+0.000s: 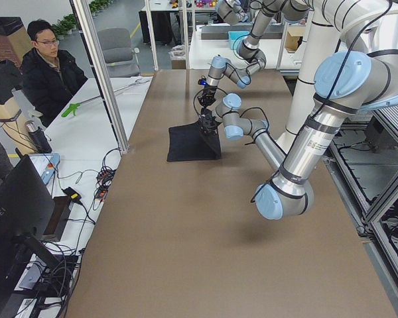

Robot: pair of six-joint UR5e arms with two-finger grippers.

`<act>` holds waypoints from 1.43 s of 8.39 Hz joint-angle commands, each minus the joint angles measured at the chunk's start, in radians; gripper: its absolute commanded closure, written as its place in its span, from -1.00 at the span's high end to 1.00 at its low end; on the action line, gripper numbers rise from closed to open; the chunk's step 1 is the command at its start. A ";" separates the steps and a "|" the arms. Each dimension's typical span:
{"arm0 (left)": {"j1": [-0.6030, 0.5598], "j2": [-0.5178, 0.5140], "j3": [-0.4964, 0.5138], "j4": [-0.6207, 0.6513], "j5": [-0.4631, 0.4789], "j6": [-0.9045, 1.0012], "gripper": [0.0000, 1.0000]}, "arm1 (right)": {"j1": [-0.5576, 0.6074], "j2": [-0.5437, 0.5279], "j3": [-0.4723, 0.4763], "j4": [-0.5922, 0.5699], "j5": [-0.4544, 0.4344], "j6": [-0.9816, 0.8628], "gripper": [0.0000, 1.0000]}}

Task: Fold clothes
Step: 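Lay the folded end down on the shirt and open both grippers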

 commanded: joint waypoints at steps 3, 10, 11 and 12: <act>-0.138 -0.207 0.475 -0.164 -0.039 0.075 -1.00 | 0.098 0.208 -0.463 0.231 0.007 -0.138 -1.00; -0.209 -0.294 0.728 -0.284 -0.025 0.251 0.89 | 0.135 0.308 -0.665 0.333 -0.016 -0.424 0.90; -0.232 -0.294 0.717 -0.281 -0.037 0.350 0.89 | 0.135 0.302 -0.665 0.333 -0.018 -0.501 0.90; -0.255 -0.286 0.700 -0.239 -0.085 0.574 0.89 | 0.141 0.274 -0.659 0.333 -0.016 -0.633 0.90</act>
